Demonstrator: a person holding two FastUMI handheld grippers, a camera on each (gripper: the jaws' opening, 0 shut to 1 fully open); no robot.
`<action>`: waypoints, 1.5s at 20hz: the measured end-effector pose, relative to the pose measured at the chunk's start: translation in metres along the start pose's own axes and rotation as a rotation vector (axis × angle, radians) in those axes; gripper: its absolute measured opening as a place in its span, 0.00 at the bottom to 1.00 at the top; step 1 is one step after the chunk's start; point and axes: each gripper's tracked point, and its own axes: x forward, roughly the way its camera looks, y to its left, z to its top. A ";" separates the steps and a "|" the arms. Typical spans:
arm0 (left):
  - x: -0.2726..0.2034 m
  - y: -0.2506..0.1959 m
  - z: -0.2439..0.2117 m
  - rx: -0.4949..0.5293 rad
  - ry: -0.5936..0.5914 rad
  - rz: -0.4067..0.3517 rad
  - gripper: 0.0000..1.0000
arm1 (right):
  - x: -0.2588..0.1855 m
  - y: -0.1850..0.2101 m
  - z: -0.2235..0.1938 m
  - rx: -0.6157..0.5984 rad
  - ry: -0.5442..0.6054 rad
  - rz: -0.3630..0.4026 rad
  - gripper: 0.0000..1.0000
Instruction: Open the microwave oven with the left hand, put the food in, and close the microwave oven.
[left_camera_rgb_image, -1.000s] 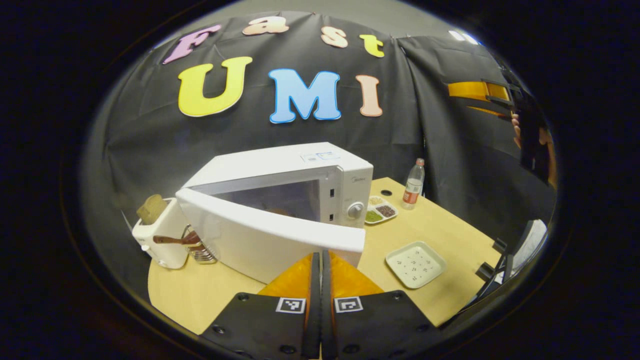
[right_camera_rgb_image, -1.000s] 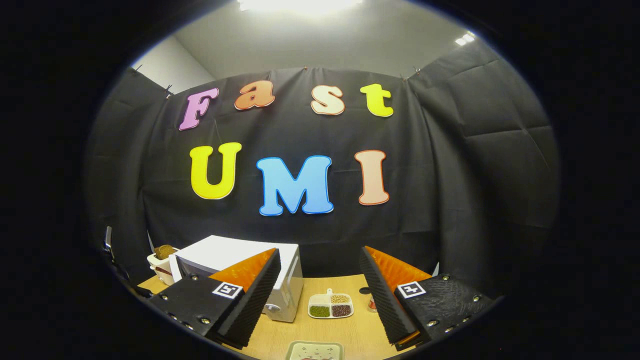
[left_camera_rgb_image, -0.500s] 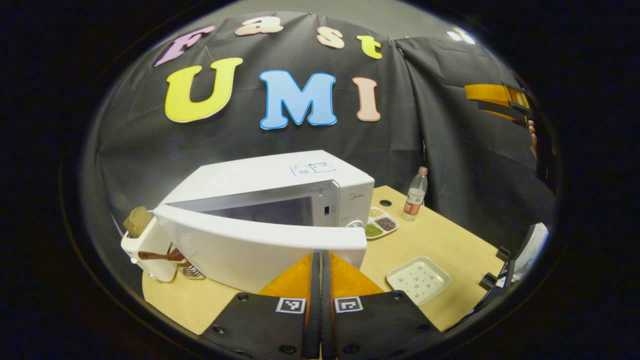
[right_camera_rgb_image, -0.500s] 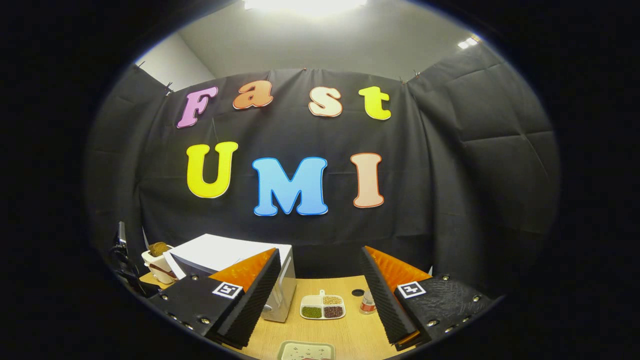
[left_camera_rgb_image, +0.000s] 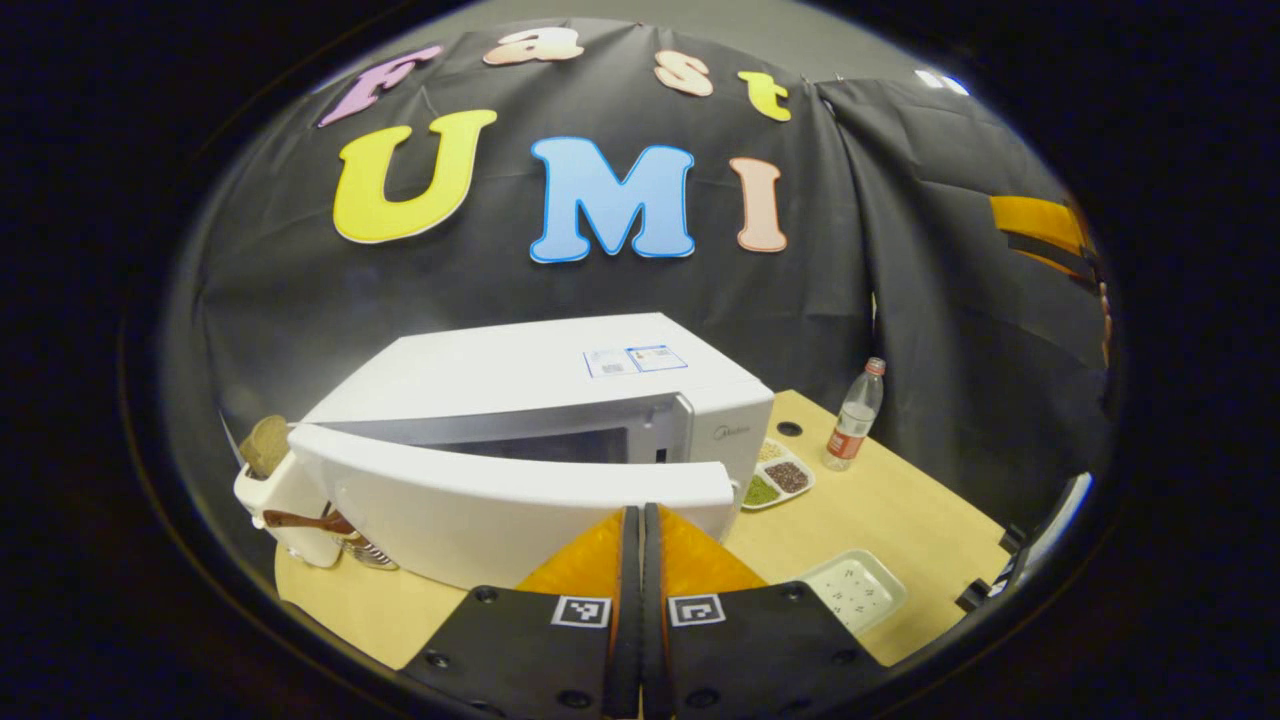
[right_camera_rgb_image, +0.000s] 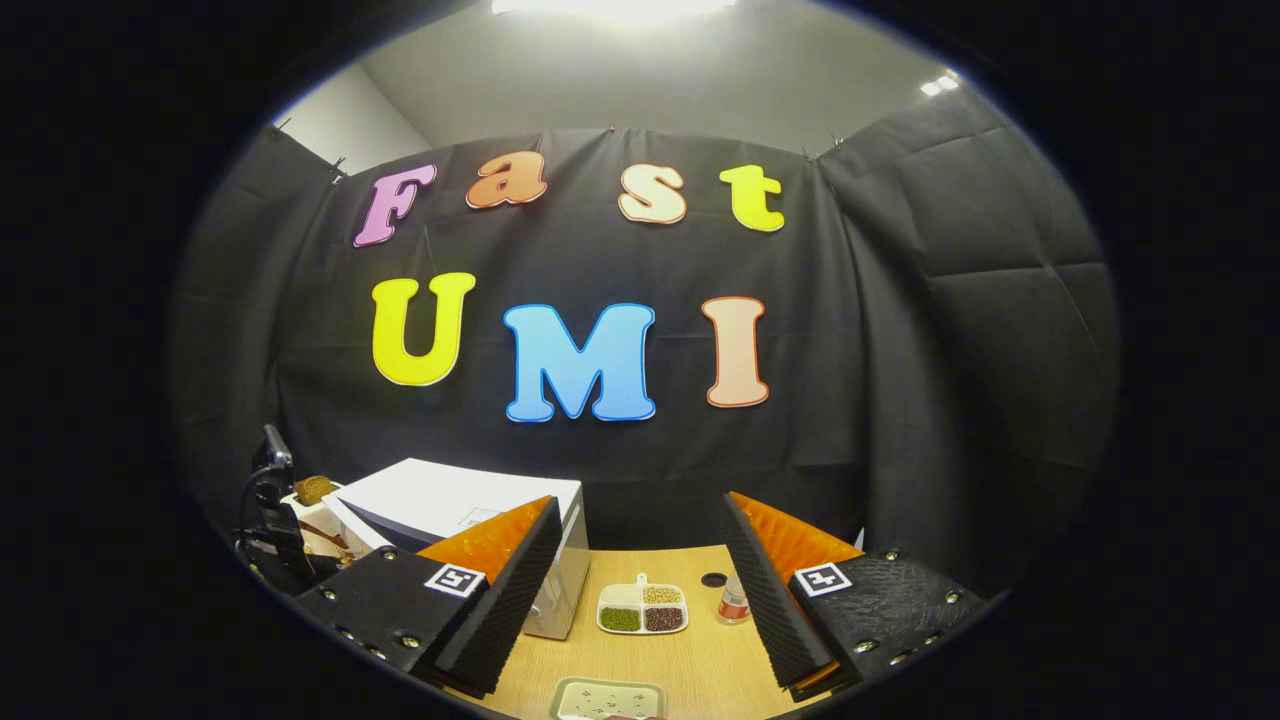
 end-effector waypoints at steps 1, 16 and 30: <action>0.005 -0.002 -0.002 -0.002 0.008 -0.001 0.07 | 0.000 0.000 -0.001 0.002 -0.001 -0.001 0.97; 0.062 -0.002 0.016 -0.065 0.042 0.012 0.07 | 0.010 -0.016 -0.009 0.027 0.022 -0.023 0.97; 0.069 -0.002 0.019 -0.112 0.037 0.021 0.07 | 0.026 -0.018 -0.013 0.030 0.030 0.003 0.97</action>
